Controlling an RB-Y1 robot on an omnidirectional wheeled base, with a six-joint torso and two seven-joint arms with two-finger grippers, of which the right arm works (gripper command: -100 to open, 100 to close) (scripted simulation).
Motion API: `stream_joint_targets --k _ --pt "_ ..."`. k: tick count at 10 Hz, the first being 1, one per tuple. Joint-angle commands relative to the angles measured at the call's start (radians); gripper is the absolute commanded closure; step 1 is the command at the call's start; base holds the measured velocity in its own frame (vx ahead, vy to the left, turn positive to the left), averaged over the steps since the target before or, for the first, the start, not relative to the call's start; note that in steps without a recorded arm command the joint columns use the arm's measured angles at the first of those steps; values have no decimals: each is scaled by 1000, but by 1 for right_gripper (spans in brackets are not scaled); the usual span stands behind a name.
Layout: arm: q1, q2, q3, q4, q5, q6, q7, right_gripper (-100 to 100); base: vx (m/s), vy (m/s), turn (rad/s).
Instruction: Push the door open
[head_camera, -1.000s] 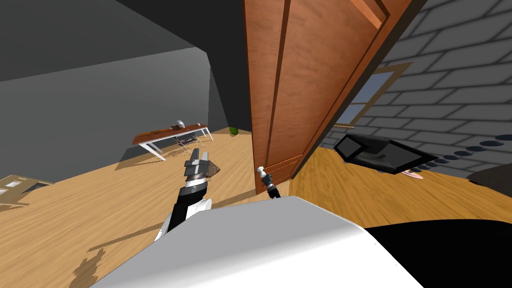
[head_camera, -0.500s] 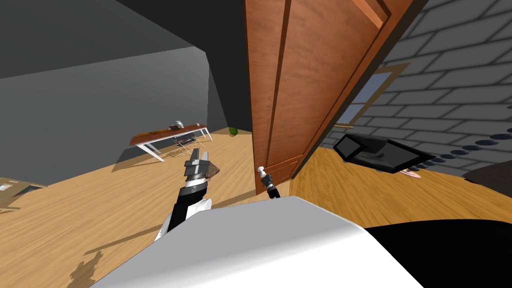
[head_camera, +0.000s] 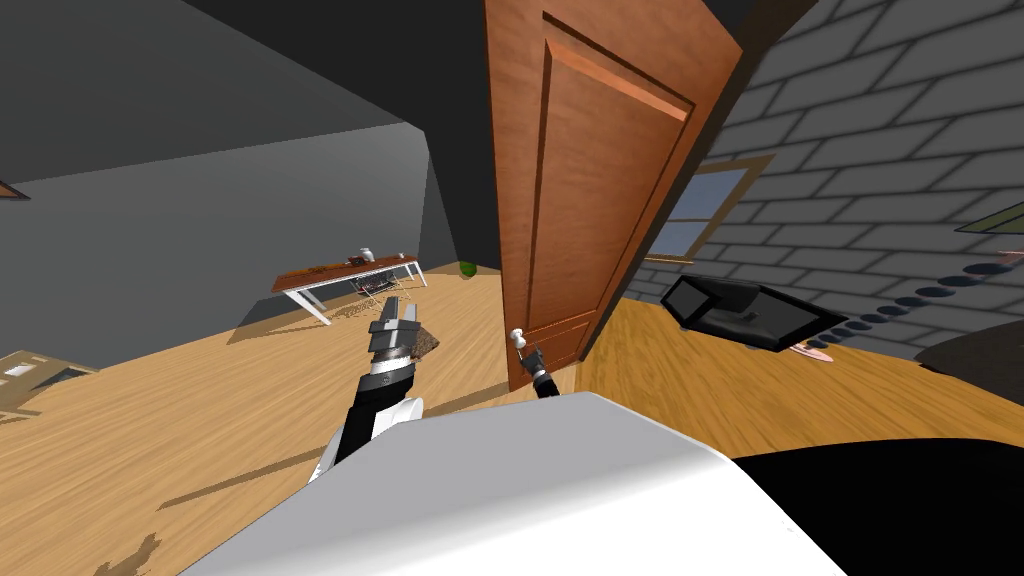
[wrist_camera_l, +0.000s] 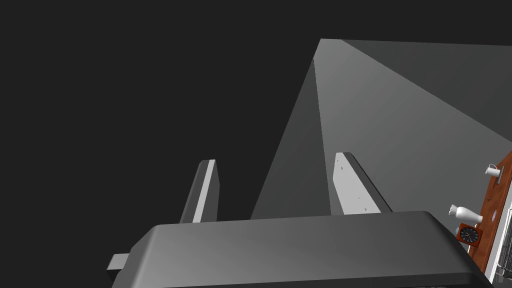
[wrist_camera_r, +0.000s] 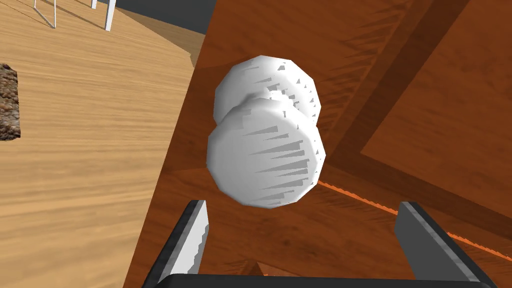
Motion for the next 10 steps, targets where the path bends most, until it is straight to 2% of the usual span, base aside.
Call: stream_joint_targets --k 1,5,10 --pt "10 3 14 -15 -12 1 -34 -100 -96 -64 9" --pt "34 25 50 -47 -45 -2 -119 -100 -94 -75 10" --pt "59 71 90 -82 -81 -5 -211 -100 -86 -57 9"
